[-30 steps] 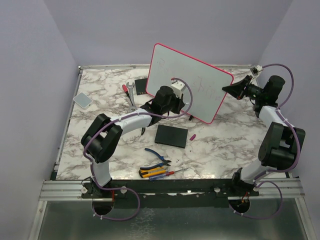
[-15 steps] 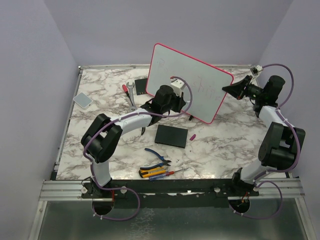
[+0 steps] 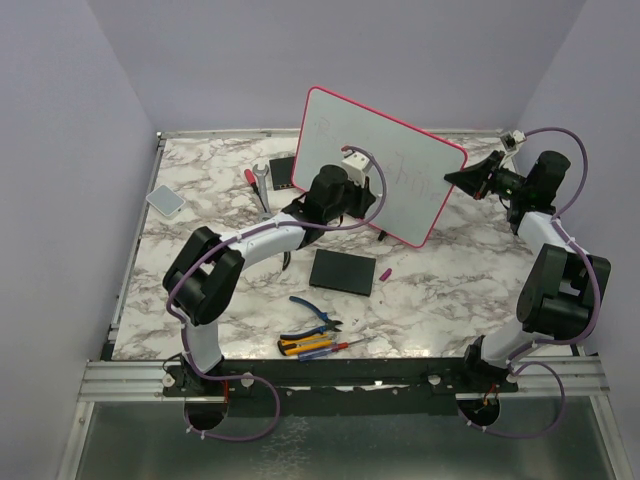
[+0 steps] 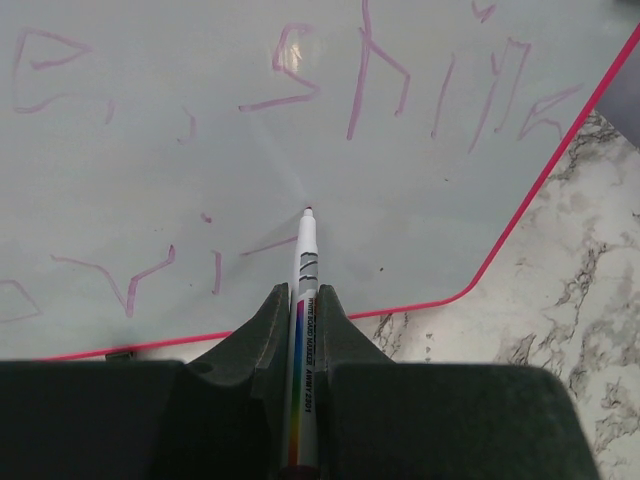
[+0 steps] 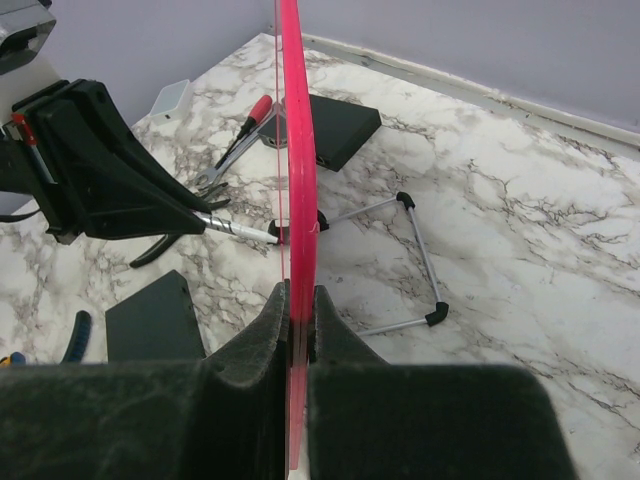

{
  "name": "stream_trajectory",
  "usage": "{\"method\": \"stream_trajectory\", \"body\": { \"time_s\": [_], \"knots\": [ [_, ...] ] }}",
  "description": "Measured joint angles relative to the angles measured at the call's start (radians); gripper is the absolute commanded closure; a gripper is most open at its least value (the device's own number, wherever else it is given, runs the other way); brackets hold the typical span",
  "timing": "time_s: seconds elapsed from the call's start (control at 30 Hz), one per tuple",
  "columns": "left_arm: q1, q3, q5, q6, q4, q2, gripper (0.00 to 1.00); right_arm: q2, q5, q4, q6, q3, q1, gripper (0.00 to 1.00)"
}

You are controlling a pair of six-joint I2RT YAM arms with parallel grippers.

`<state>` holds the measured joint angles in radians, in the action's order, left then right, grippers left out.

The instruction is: Write a sentence on the whiteboard

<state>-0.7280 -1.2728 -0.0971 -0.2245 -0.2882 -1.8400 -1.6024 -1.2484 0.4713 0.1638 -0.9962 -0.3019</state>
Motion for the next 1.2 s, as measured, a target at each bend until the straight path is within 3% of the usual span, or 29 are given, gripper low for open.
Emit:
{"method": "stream_trajectory", "body": {
  "time_s": [1.2],
  "knots": [
    [0.016,0.085,0.047,-0.025,-0.049,0.002,1.0,0.0,0.0,0.0,0.0,0.0,0.0,0.99]
  ]
}}
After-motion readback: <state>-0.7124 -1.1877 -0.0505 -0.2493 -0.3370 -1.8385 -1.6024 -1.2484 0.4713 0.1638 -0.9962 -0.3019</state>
